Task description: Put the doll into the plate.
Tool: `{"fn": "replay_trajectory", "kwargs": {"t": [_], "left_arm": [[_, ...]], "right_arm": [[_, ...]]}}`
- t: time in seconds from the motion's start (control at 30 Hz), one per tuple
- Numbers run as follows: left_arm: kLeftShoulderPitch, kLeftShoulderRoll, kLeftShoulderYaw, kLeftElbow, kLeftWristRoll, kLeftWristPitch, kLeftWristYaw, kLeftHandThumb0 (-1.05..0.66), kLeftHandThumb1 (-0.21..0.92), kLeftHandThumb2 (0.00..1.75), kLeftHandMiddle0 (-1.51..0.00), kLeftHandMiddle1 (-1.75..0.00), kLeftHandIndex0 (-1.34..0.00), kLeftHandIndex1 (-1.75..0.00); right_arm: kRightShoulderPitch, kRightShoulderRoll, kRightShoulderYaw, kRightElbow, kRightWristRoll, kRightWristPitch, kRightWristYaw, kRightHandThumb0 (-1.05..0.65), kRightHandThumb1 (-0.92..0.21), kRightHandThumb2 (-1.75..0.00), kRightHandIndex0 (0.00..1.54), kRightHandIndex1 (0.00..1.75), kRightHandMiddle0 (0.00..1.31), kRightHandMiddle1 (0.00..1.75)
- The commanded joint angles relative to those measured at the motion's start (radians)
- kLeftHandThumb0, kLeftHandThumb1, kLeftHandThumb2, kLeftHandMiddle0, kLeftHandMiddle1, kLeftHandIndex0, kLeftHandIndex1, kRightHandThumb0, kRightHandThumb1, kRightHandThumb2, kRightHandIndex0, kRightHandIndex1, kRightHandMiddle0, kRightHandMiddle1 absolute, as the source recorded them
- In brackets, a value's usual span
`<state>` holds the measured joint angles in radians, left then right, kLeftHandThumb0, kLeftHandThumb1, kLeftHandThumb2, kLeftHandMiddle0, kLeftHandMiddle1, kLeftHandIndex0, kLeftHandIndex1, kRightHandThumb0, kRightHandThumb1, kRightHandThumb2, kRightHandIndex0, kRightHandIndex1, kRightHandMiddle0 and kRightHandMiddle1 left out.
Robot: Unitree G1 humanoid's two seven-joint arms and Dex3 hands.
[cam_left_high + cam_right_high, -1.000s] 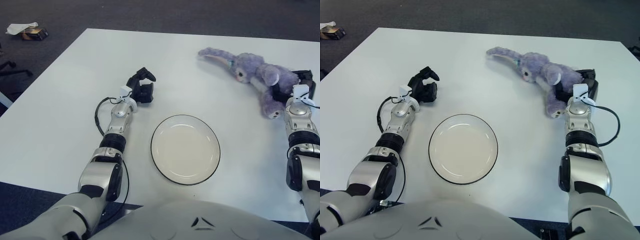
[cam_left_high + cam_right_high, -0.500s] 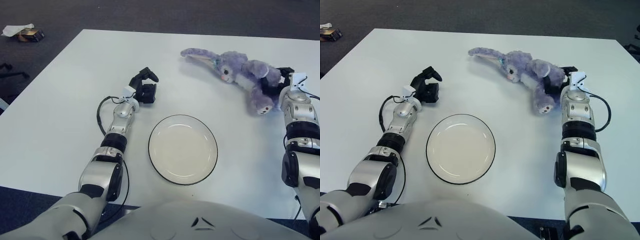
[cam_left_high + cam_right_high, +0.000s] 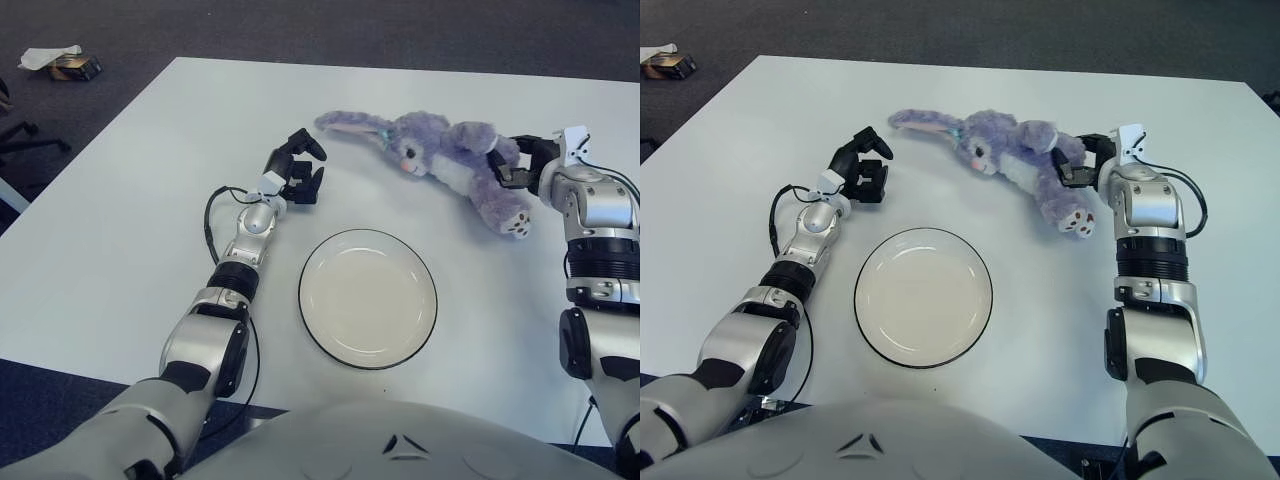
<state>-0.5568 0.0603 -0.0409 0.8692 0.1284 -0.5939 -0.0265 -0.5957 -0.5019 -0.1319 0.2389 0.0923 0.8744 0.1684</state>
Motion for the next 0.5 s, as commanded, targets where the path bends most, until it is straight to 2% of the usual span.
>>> {"fn": "replay_trajectory", "kwargs": {"t": [0.0,0.23,0.47], "left_arm": [[0.093,0.003,-0.016,0.073,0.029,-0.037,0.027,-0.44,0.43,1.17,-1.23,-1.75,-0.52,-1.75],[0.091,0.011,-0.031,0.09,0.054,-0.077,0.062,-0.44,0.43,1.17,-1.22,-1.75,-0.52,-1.75],[0.092,0.024,-0.055,0.104,0.105,-0.129,0.124,-0.45,0.42,1.18,-1.18,-1.75,-0.53,-1.75]], "right_arm": [[0.017,-0.011,0.002,-0.087,0.025,0.122,0.03,0.0,-0.13,-1.51,0.79,1.65,0.52,1.75],[-0.044,-0.035,0.019,-0.061,0.036,0.232,0.095,0.0,-0.13,-1.51,0.79,1.65,0.51,1.75],[-0.107,-0.086,0.083,0.009,0.028,0.261,0.19,0.0,-0.12,-1.52,0.81,1.65,0.51,1.75]]}}
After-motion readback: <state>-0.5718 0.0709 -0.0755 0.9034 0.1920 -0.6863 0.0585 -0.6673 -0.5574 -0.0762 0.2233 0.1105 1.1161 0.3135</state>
